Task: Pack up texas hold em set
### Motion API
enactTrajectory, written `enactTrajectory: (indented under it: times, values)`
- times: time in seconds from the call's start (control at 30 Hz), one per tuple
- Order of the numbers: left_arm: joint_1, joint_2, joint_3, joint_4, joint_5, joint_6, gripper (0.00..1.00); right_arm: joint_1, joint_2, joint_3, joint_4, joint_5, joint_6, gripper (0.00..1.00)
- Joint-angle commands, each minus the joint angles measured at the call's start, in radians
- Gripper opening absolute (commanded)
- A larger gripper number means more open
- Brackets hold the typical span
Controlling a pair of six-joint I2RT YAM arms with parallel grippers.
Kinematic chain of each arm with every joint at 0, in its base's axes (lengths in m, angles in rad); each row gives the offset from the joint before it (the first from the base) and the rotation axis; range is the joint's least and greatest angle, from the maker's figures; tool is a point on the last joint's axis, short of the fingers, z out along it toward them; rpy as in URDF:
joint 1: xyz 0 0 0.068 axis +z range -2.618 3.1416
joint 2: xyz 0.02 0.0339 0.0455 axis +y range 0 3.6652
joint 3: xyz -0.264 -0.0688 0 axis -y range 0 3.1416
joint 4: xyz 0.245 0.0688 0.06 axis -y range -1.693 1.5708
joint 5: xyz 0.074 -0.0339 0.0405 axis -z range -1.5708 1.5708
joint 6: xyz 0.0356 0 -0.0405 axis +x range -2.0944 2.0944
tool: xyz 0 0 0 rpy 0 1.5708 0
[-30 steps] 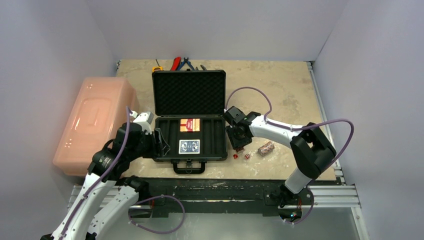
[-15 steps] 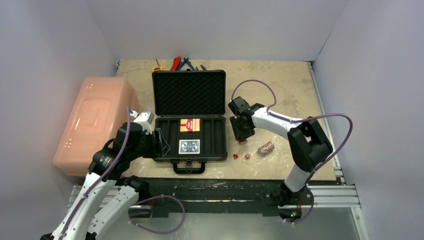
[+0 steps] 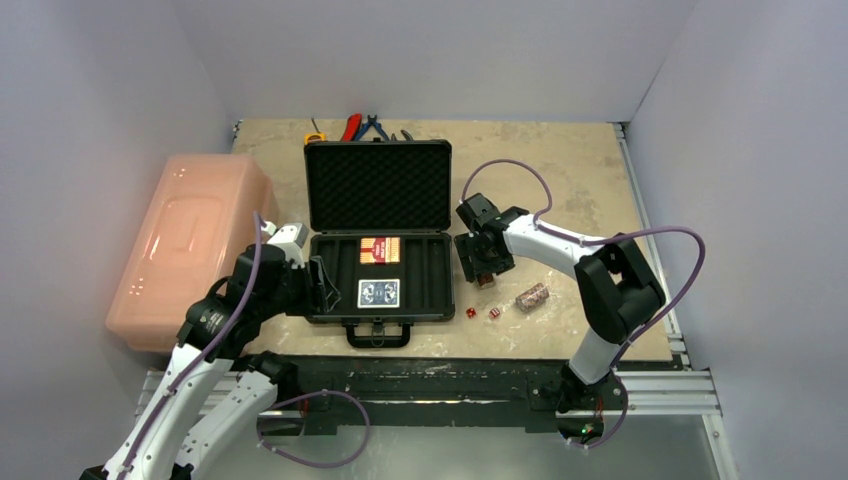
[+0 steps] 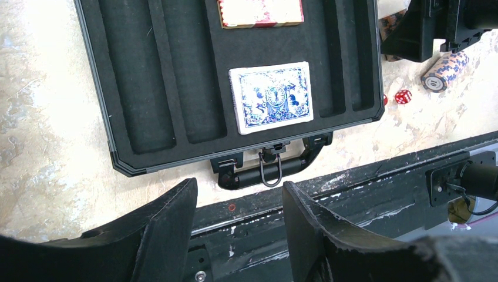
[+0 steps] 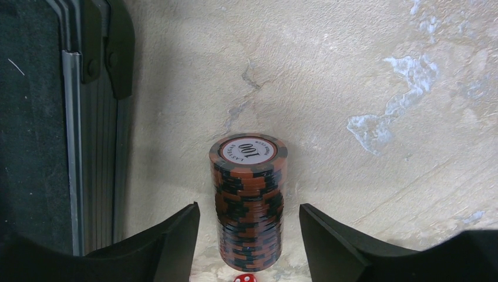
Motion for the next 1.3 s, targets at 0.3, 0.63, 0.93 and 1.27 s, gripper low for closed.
enactTrajectory:
  times: [0.3,0.63,0.93,1.27]
  values:
    - [-0.007,0.001,-0.002,0.039,-0.004,0.014,0.54,-0.004,-0.05,-0.014,0.019,0.007,-0.027,0.64]
    - [-0.007,-0.003,-0.002,0.039,-0.002,0.016,0.55,-0.004,-0.029,-0.006,0.022,-0.004,-0.04,0.48]
    - [-0.007,-0.01,-0.002,0.04,-0.001,0.015,0.55,-0.005,-0.023,-0.012,0.024,-0.006,-0.036,0.54]
    - [-0.007,-0.01,-0.003,0.044,0.007,0.018,0.55,-0.005,-0.034,-0.009,0.02,-0.011,-0.03,0.28]
